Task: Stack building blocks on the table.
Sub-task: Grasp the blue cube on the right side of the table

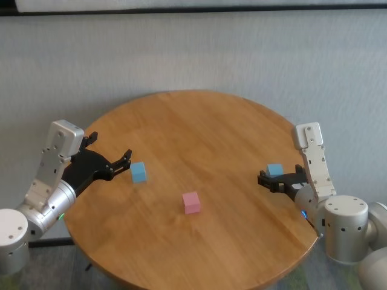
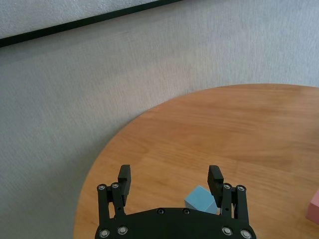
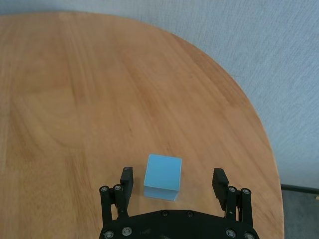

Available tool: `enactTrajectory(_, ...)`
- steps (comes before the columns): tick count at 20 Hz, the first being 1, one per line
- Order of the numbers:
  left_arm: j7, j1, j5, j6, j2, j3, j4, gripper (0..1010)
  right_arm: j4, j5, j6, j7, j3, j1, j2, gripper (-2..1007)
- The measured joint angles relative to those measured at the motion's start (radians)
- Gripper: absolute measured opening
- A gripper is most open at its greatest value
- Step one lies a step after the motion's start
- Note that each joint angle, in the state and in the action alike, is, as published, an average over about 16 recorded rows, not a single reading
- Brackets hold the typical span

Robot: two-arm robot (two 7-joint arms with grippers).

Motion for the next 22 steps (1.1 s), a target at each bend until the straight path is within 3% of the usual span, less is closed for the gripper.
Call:
enactTrajectory(12,0.0,0.0,0.0,0.0,0.0,0.0,0.0,1000,0.038,-0.025,-0.013,0.012,0.012,0.017,-0.029,1005)
enactTrajectory(22,0.0,0.0,0.0,0.0,0.0,0.0,0.0,1000,0.051,-0.035,-0.018,0.018,0.017,0.02,-0.037,985)
